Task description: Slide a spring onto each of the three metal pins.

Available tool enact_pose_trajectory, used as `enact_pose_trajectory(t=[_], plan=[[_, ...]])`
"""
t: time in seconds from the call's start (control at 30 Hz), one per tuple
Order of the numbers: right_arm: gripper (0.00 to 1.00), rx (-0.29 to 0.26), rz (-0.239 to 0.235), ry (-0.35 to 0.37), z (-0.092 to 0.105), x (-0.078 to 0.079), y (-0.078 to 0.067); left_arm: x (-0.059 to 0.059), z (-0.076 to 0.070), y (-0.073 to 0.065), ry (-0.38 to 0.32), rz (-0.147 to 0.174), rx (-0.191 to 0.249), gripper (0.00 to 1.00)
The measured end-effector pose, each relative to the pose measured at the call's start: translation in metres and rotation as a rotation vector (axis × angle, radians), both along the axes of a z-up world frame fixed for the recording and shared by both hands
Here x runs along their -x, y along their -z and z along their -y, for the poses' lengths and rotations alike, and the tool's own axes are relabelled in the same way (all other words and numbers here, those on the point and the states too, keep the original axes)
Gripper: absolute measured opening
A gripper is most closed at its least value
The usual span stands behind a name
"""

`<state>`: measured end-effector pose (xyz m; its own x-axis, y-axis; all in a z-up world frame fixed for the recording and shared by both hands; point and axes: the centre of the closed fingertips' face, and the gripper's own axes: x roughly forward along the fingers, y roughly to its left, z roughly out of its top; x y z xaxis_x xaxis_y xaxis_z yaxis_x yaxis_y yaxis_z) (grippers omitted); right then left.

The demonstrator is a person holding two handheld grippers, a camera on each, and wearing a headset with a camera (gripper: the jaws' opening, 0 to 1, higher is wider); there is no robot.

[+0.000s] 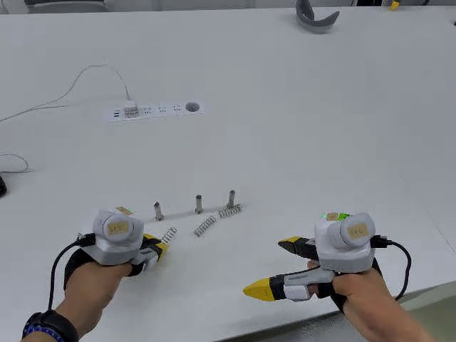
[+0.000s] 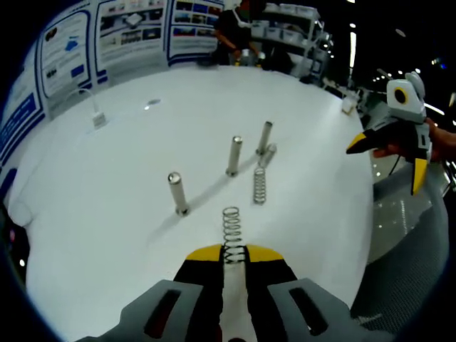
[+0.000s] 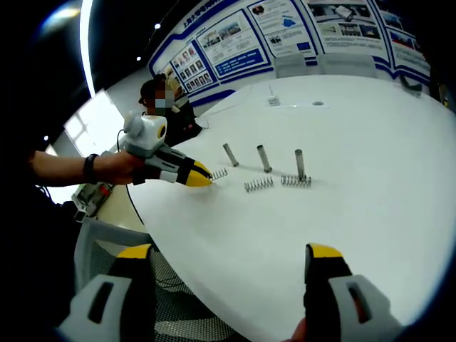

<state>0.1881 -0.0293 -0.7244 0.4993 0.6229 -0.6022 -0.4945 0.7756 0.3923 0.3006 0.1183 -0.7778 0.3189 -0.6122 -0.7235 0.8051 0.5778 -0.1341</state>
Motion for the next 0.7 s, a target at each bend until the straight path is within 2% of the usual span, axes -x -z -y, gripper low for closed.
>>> enact_pose_trajectory(t=[0.3, 0.7], plan=[[0.88, -0.009, 0.011, -0.002, -0.002, 0.0, -0.004, 0.009, -0.009, -0.022, -0.018, 0.013, 0.034, 0.11], [0.88, -0.018, 0.007, -0.012, -0.006, 0.006, -0.004, 0.024, -0.021, -0.042, -0.003, 0.05, 0.036, 0.11]])
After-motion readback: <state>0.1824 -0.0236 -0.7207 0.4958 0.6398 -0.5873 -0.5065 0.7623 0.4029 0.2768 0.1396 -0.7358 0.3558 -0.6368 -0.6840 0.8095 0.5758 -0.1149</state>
